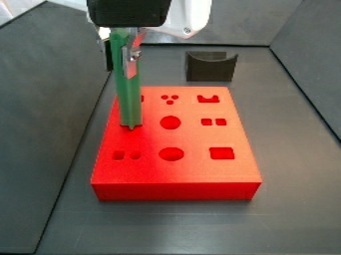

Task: Pick up the star object. Move up. Place the star object on the fixture. Regrasp the star object. Move to above the board. Insert the star object.
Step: Insert the star object.

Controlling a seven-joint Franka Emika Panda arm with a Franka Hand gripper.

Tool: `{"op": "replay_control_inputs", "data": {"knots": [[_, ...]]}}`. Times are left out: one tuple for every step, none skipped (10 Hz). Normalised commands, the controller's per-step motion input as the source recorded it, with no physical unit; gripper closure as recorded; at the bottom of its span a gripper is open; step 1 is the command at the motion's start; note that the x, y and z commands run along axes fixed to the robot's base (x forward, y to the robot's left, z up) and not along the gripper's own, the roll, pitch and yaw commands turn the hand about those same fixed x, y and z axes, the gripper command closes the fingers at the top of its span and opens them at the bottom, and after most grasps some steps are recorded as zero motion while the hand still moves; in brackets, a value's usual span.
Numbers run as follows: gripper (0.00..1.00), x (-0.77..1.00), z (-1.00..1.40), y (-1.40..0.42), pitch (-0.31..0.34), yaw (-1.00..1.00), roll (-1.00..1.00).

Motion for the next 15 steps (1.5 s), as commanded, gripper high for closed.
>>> {"op": "replay_control_inputs", "data": {"knots": [[1.00,0.12,0.00,0.00,0.046,-0.33,0.01],[1.00,0.00,0.00,0.00,0.003,-0.08,0.00],[1.00,0.00,0.00,0.00,0.000,-0.03,0.00],[1.00,-0.01,0.00,0.00,0.000,0.00,0.01],[1.00,-0.09,-0.08,0.00,0.000,-0.02,0.04],[1.00,-0.06,-0.09,0.00,0.000,-0.01,0.02],[1.00,0.00,-0.02,0.00,0.000,0.00,0.00],[1.00,0.00,-0.03,0.00,0.000,0.00,0.00],[1.00,0.00,-0.07,-0.03,0.000,0.00,0.00],[1.00,0.02,-0.17,-0.09,-0.009,-0.04,0.00],[1.00,0.01,-0.13,-0.07,0.000,-0.05,0.00],[1.00,0.00,-0.09,-0.03,0.000,-0.06,0.01],[1.00,0.00,-0.09,-0.01,0.000,-0.04,0.02],[1.00,0.00,-0.11,0.00,0.000,-0.03,0.01],[1.00,0.09,-0.19,0.00,0.000,-0.04,0.00]]}}
